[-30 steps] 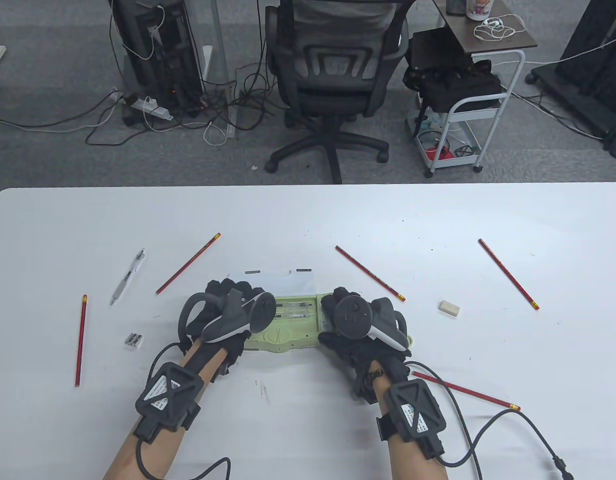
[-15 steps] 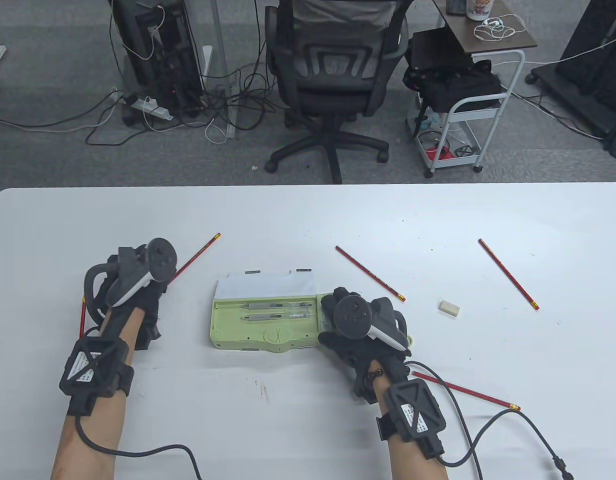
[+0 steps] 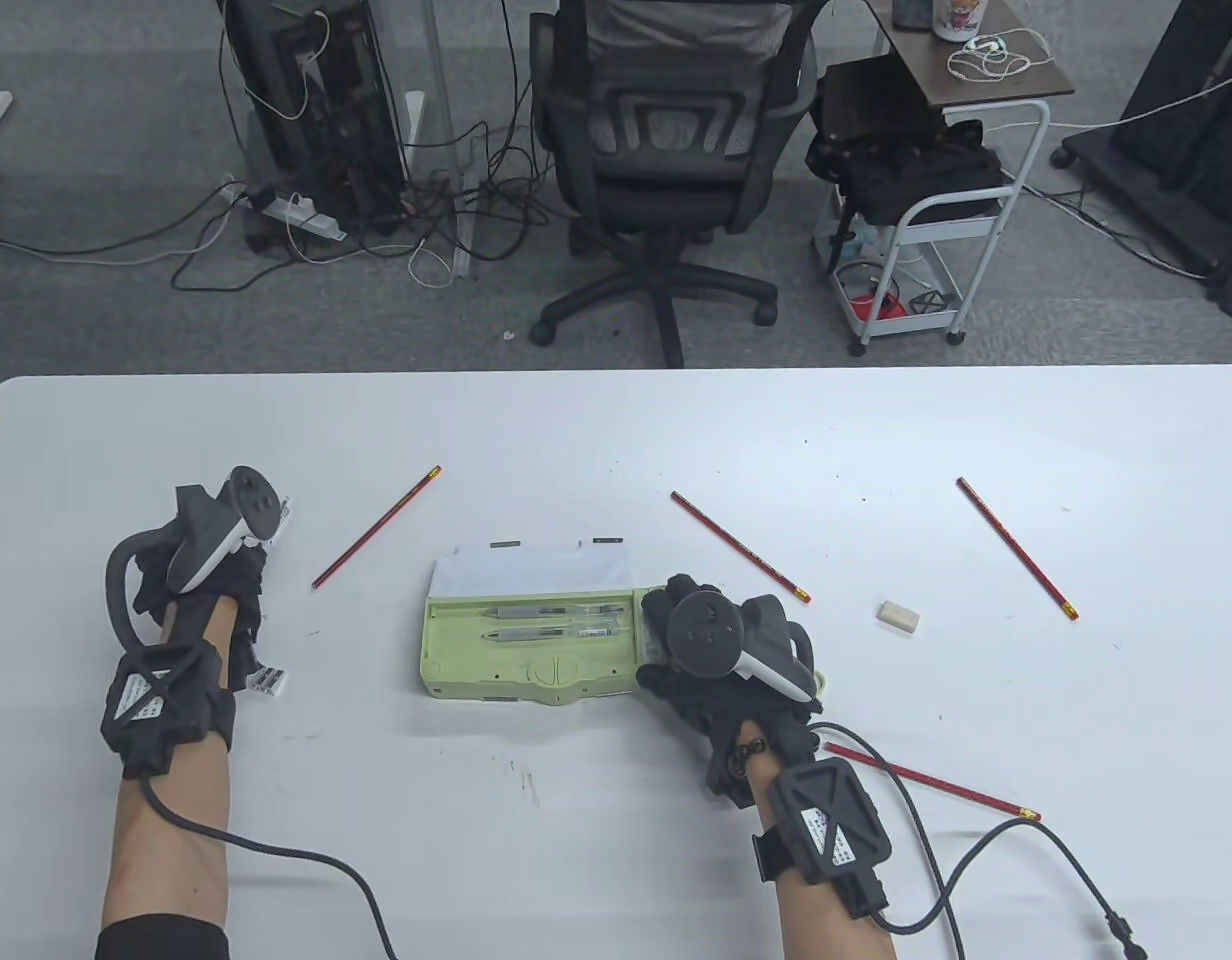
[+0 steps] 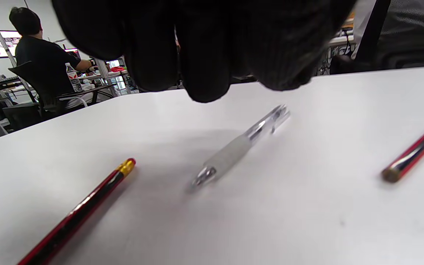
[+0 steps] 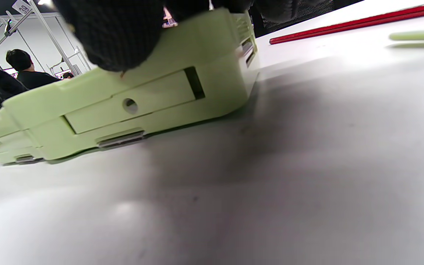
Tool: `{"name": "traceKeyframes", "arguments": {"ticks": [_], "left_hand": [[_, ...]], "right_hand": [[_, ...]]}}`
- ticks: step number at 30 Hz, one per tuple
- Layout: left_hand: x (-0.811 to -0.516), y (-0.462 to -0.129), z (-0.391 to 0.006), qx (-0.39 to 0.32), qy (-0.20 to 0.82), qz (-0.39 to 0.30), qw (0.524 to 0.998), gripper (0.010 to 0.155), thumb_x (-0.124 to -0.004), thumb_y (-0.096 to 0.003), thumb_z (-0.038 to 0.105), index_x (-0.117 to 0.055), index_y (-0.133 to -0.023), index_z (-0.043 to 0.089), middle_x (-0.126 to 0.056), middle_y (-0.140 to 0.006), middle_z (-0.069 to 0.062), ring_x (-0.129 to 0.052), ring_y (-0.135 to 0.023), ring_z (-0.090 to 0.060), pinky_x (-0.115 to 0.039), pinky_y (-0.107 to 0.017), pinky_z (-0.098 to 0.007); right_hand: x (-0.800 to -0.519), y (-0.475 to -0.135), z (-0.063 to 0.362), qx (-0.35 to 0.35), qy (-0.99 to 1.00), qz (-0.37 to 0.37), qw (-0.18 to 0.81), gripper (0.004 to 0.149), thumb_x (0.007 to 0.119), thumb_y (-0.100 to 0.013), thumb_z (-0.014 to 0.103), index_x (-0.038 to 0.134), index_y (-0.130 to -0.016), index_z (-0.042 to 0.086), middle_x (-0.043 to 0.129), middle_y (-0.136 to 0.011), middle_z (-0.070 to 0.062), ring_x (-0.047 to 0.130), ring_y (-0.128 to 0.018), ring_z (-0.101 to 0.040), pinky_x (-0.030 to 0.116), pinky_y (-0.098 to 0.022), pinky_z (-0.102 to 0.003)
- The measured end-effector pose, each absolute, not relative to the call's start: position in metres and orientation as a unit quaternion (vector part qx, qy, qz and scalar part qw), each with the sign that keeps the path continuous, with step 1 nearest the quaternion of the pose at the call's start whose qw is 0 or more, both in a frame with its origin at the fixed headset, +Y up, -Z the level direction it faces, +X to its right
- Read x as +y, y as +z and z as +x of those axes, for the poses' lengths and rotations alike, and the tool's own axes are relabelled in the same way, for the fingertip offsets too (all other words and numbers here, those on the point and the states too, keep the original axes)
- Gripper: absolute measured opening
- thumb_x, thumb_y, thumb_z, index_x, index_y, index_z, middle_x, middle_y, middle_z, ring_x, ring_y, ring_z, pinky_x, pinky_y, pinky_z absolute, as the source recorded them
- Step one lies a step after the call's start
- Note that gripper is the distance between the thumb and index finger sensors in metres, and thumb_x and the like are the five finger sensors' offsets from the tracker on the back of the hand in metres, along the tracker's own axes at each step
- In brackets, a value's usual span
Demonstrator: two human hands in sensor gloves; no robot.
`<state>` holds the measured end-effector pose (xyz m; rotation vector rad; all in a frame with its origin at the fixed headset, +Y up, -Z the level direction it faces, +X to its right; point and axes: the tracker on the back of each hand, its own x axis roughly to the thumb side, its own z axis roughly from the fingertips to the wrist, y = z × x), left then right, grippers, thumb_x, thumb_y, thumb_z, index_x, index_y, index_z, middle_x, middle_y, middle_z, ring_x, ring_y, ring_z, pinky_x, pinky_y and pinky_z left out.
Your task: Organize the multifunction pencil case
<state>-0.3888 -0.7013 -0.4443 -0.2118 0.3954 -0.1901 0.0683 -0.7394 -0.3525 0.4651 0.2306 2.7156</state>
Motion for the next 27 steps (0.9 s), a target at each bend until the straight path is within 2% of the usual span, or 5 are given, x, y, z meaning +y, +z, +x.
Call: {"name": "traceKeyframes", "arguments": {"ticks": [6, 16, 27], "left_hand": [[-0.716, -0.449, -0.386, 0.214, -0.138, -0.127, 0.959, 0.055, -0.087, -0.0522, 0.039, -0.073, -0.103, 0.022, -0.094, -0.098, -0.005, -0.089, -0.093, -0.036, -0.071, -0.07, -0.063], [-0.734, -0.454, -0.385, 0.217, -0.151, -0.145, 0.953, 0.054, -0.088, -0.0518, 0.037, -0.075, -0.102, 0.022, -0.096, -0.095, -0.005, -0.091, -0.092, -0.034, -0.072, -0.069, -0.063], [-0.736, -0.454, -0.382, 0.223, -0.168, -0.124, 0.952, 0.05, -0.09, -0.0515, 0.033, -0.079, -0.098, 0.021, -0.1, -0.086, -0.003, -0.096, -0.084, -0.03, -0.075, -0.068, -0.06]], "right_hand": [[-0.739, -0.352, 0.068, 0.081, 0.965, 0.165, 0.187, 0.077, 0.076, -0.046, 0.041, 0.045, -0.109, 0.01, 0.031, -0.112, -0.024, 0.043, -0.101, -0.053, 0.045, -0.072, -0.063], [-0.74, -0.352, 0.068, 0.081, 0.965, 0.166, 0.185, 0.077, 0.076, -0.046, 0.041, 0.045, -0.109, 0.01, 0.031, -0.112, -0.024, 0.043, -0.101, -0.053, 0.045, -0.072, -0.063], [-0.74, -0.352, 0.068, 0.08, 0.966, 0.165, 0.183, 0.077, 0.076, -0.046, 0.041, 0.045, -0.109, 0.01, 0.032, -0.112, -0.024, 0.043, -0.101, -0.053, 0.045, -0.072, -0.063]]}}
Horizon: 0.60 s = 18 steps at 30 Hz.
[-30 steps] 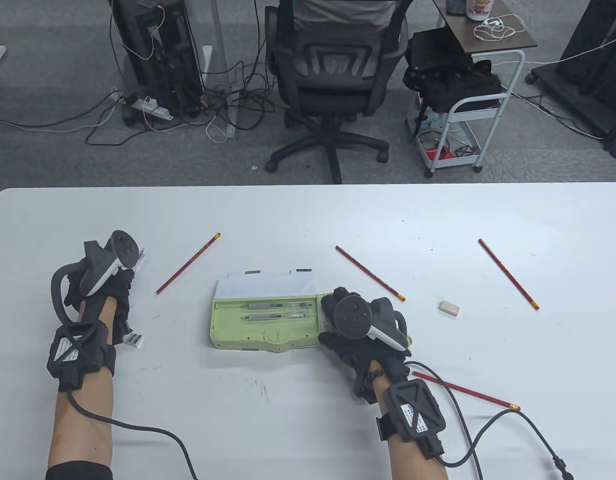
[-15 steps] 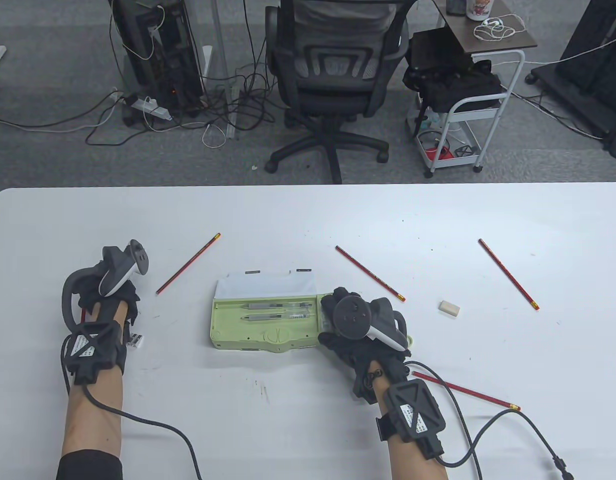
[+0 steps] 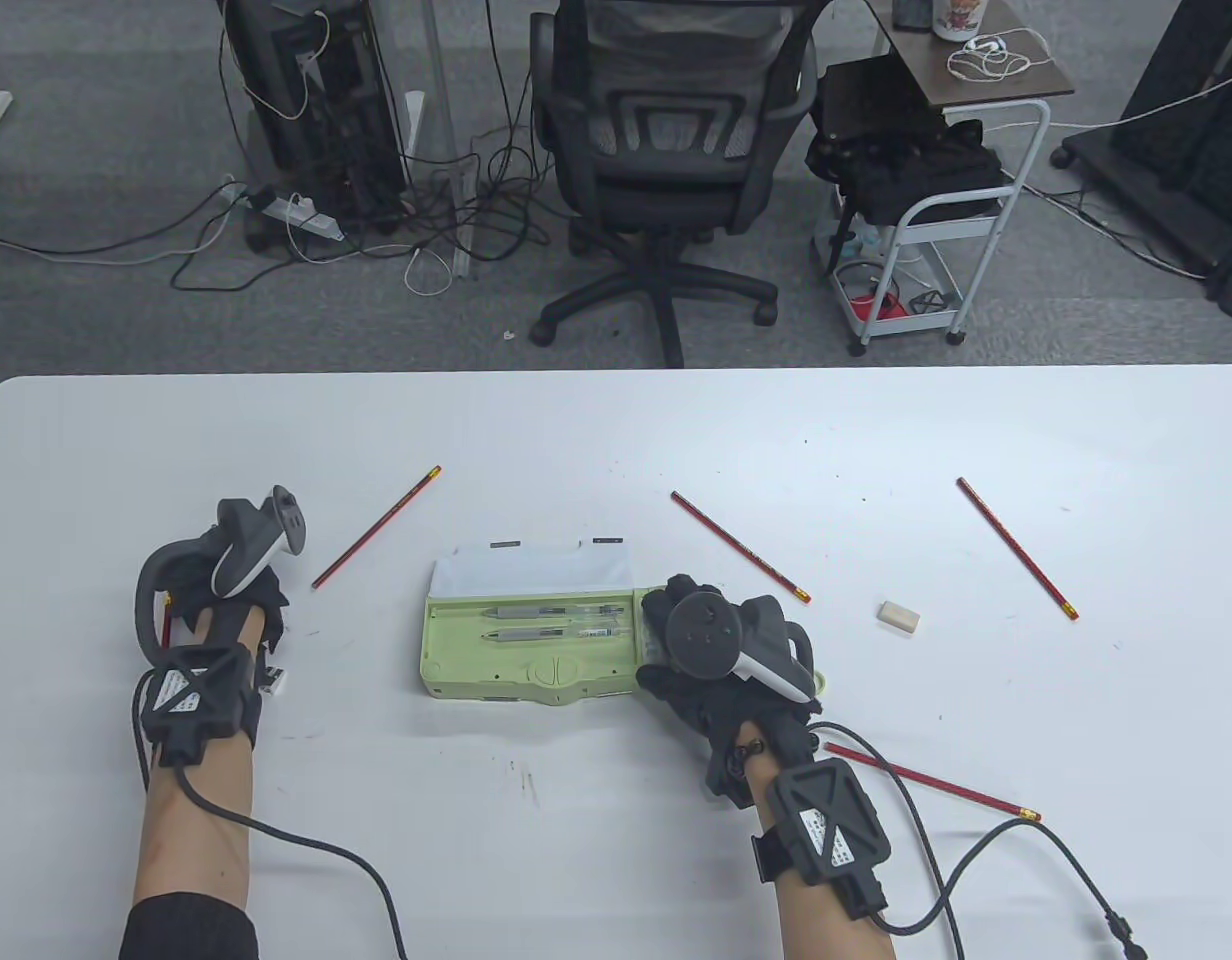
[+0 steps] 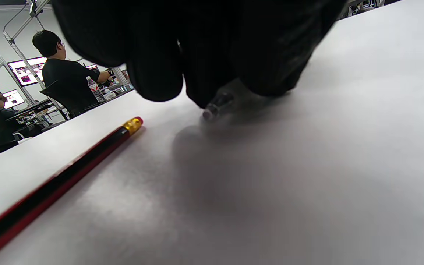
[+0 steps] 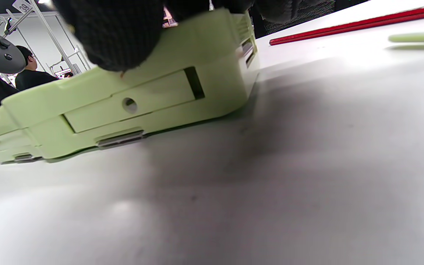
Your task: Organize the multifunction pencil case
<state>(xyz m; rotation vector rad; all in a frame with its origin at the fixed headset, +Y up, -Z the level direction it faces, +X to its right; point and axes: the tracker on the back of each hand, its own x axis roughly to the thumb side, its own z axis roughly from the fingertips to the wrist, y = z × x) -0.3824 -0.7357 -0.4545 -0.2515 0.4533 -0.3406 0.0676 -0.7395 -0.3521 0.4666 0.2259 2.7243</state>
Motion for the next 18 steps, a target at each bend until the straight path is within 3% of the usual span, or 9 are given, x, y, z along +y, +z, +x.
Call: {"name": "traceKeyframes", "arguments": {"ticks": [10, 18], "left_hand": [[-0.733, -0.455, -0.384, 0.221, -0.139, -0.105, 0.959, 0.05, -0.09, -0.0514, 0.031, -0.079, -0.098, 0.017, -0.101, -0.083, -0.006, -0.099, -0.075, -0.029, -0.079, -0.063, -0.061], [-0.696, -0.44, -0.374, 0.197, -0.119, -0.061, 0.971, 0.051, -0.088, -0.0531, 0.032, -0.076, -0.1, 0.016, -0.098, -0.087, -0.007, -0.096, -0.076, -0.031, -0.077, -0.063, -0.062]], "right_hand": [[-0.74, -0.352, 0.068, 0.08, 0.966, 0.165, 0.184, 0.077, 0.076, -0.046, 0.041, 0.045, -0.109, 0.01, 0.031, -0.112, -0.024, 0.043, -0.101, -0.053, 0.045, -0.072, -0.063], [-0.739, -0.352, 0.068, 0.08, 0.966, 0.165, 0.183, 0.077, 0.076, -0.046, 0.041, 0.045, -0.109, 0.01, 0.031, -0.112, -0.024, 0.043, -0.101, -0.053, 0.045, -0.072, -0.063]]}}
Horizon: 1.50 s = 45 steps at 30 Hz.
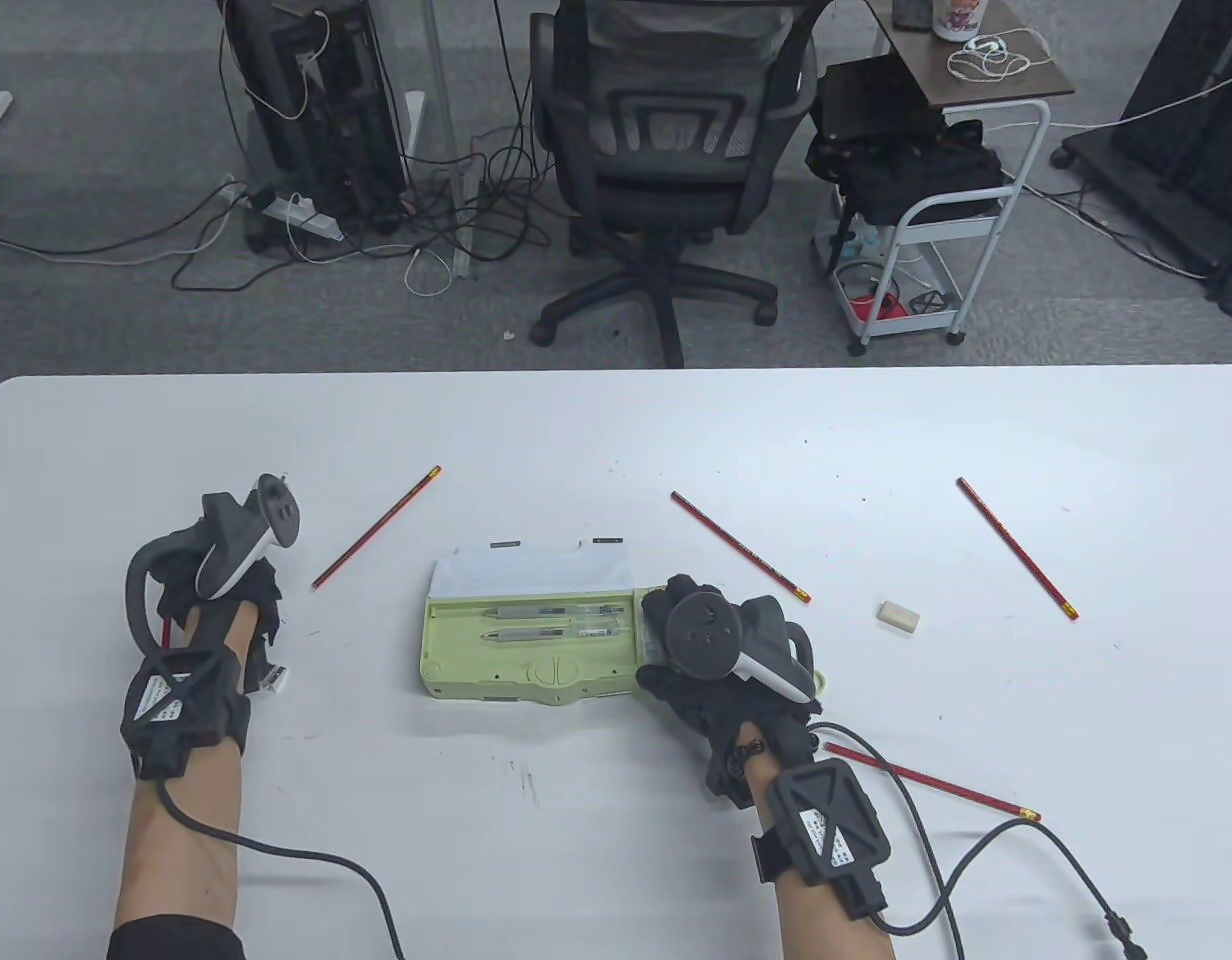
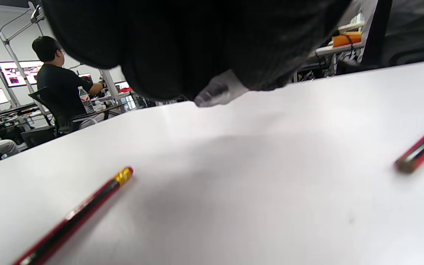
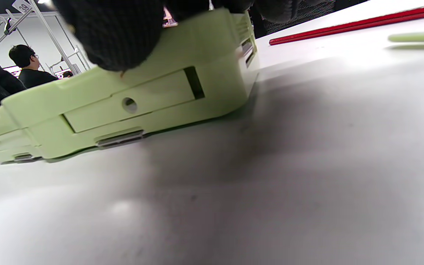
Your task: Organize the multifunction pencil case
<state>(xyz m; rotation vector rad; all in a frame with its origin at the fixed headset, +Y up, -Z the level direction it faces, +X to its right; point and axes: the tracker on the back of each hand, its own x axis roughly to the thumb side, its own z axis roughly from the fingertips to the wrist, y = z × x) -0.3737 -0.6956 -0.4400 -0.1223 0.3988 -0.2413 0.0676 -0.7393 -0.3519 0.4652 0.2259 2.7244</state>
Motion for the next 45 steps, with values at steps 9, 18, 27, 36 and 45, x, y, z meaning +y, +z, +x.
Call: {"name": "traceKeyframes", "arguments": {"ticks": [9, 18, 27, 36, 45], "left_hand": [[-0.651, -0.402, -0.339, 0.12, -0.093, -0.009, 0.988, 0.051, -0.087, -0.0535, 0.032, -0.076, -0.101, 0.017, -0.096, -0.087, -0.008, -0.096, -0.076, -0.032, -0.077, -0.063, -0.063], [-0.632, -0.356, -0.276, -0.042, -0.071, 0.019, 0.996, 0.049, -0.087, -0.0535, 0.032, -0.076, -0.1, 0.02, -0.096, -0.088, -0.007, -0.095, -0.077, -0.032, -0.076, -0.063, -0.063], [-0.645, -0.335, -0.218, -0.179, -0.049, 0.007, 0.983, 0.048, -0.086, -0.0537, 0.03, -0.077, -0.1, 0.025, -0.094, -0.091, -0.008, -0.094, -0.079, -0.031, -0.076, -0.064, -0.063], [-0.676, -0.336, -0.166, -0.236, -0.098, -0.017, 0.967, 0.046, -0.086, -0.0535, 0.029, -0.078, -0.099, 0.027, -0.093, -0.093, -0.005, -0.092, -0.08, -0.031, -0.074, -0.065, -0.064], [-0.688, -0.34, -0.147, -0.243, -0.116, -0.028, 0.963, 0.046, -0.086, -0.0535, 0.029, -0.078, -0.099, 0.028, -0.092, -0.094, -0.004, -0.091, -0.082, -0.031, -0.073, -0.066, -0.064]], "right_hand": [[-0.739, -0.352, 0.068, 0.081, 0.966, 0.166, 0.184, 0.077, 0.076, -0.046, 0.041, 0.045, -0.109, 0.01, 0.032, -0.112, -0.024, 0.043, -0.101, -0.053, 0.045, -0.072, -0.063], [-0.739, -0.352, 0.068, 0.083, 0.965, 0.165, 0.188, 0.077, 0.076, -0.046, 0.041, 0.045, -0.109, 0.01, 0.031, -0.112, -0.024, 0.043, -0.101, -0.053, 0.045, -0.072, -0.063], [-0.739, -0.353, 0.069, 0.086, 0.964, 0.164, 0.192, 0.077, 0.077, -0.046, 0.041, 0.045, -0.109, 0.011, 0.031, -0.112, -0.023, 0.043, -0.101, -0.053, 0.044, -0.072, -0.063], [-0.739, -0.353, 0.07, 0.086, 0.963, 0.165, 0.195, 0.077, 0.077, -0.046, 0.041, 0.045, -0.109, 0.01, 0.031, -0.112, -0.023, 0.043, -0.101, -0.053, 0.044, -0.072, -0.063], [-0.739, -0.353, 0.07, 0.086, 0.963, 0.165, 0.195, 0.077, 0.077, -0.046, 0.041, 0.045, -0.109, 0.011, 0.031, -0.112, -0.023, 0.043, -0.101, -0.053, 0.044, -0.072, -0.063]]}}
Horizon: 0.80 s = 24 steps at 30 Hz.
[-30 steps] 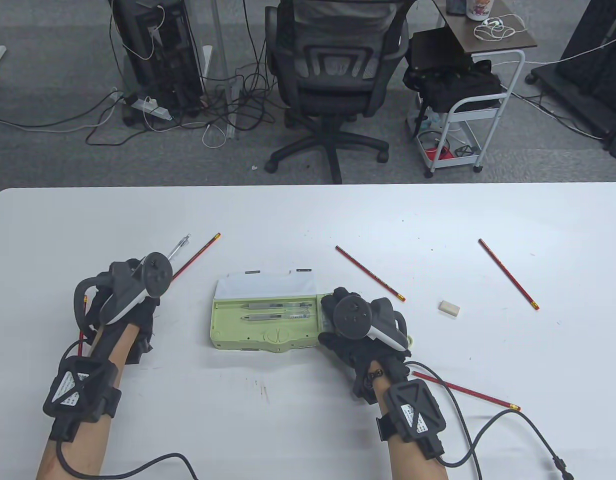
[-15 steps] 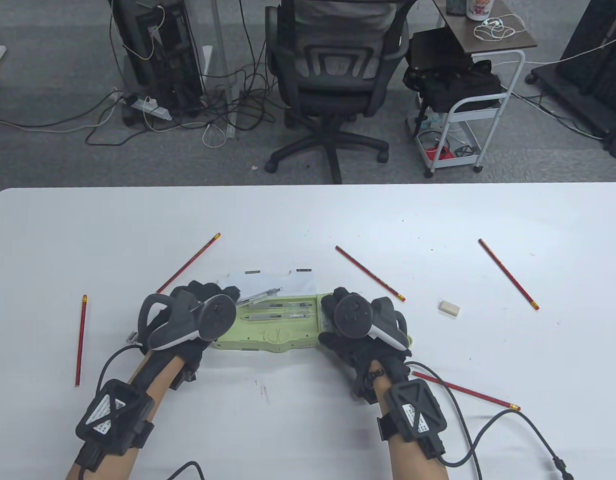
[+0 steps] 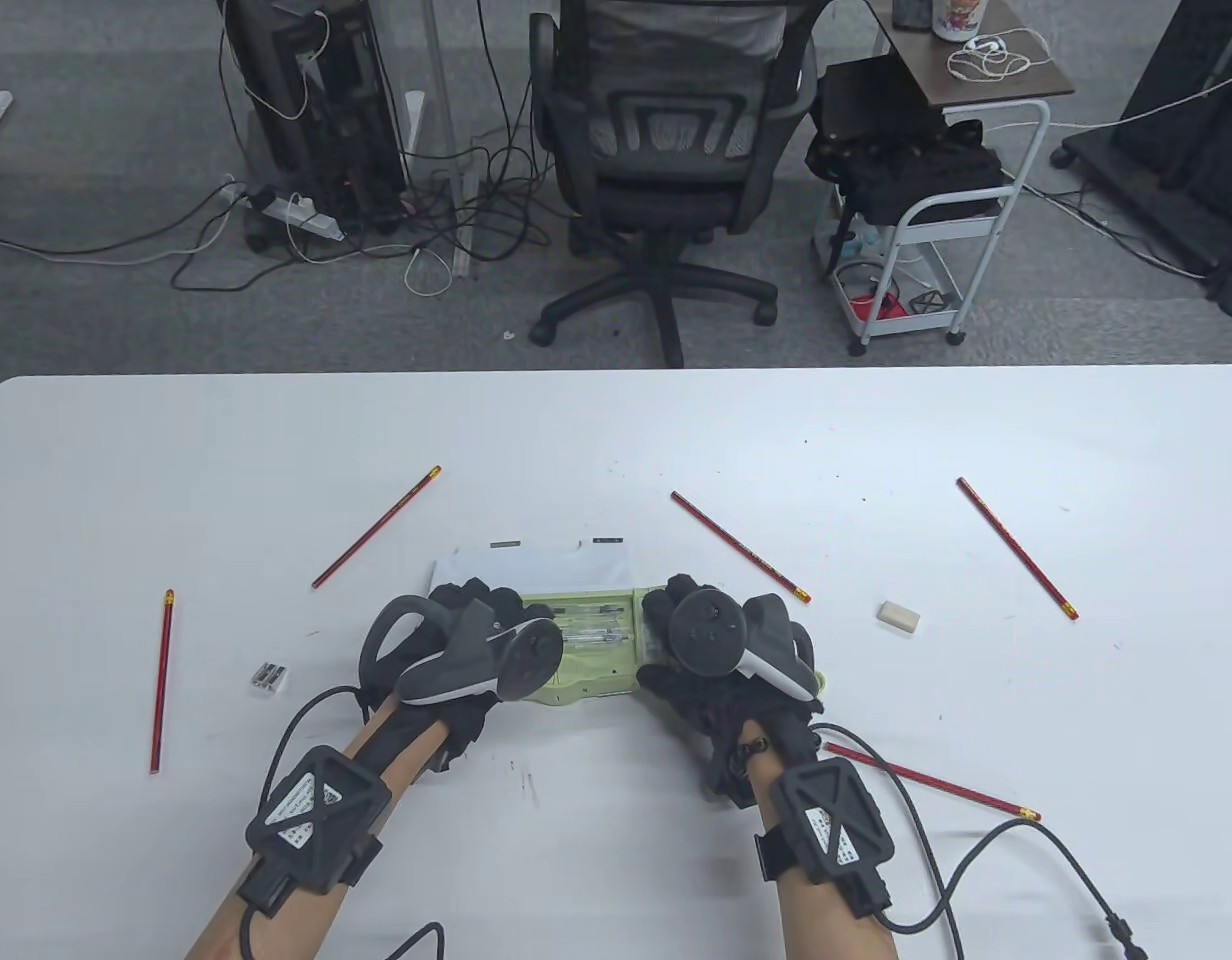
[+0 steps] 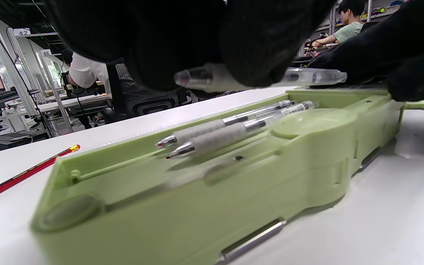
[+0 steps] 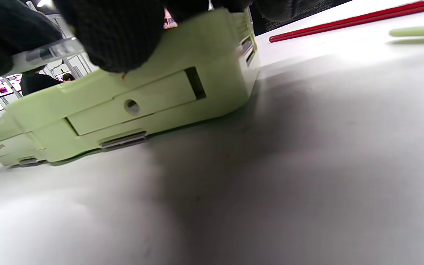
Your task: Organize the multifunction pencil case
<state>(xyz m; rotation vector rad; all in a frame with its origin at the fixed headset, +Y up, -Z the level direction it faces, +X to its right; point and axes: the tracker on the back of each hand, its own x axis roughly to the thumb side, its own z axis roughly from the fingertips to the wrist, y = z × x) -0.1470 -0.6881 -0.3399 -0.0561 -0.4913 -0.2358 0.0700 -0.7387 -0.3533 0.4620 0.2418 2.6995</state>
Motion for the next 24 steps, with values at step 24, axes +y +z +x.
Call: {"name": "traceKeyframes", "arguments": {"ticks": [24], "left_hand": [[-0.692, -0.34, -0.153, -0.236, -0.119, -0.027, 0.964, 0.047, -0.083, -0.0542, 0.032, -0.076, -0.101, 0.027, -0.09, -0.099, -0.005, -0.087, -0.091, -0.036, -0.069, -0.069, -0.067]], "right_hand": [[-0.739, -0.353, 0.07, 0.087, 0.963, 0.164, 0.194, 0.077, 0.077, -0.046, 0.04, 0.045, -0.11, 0.011, 0.031, -0.112, -0.023, 0.043, -0.101, -0.053, 0.044, -0.072, -0.063]]}}
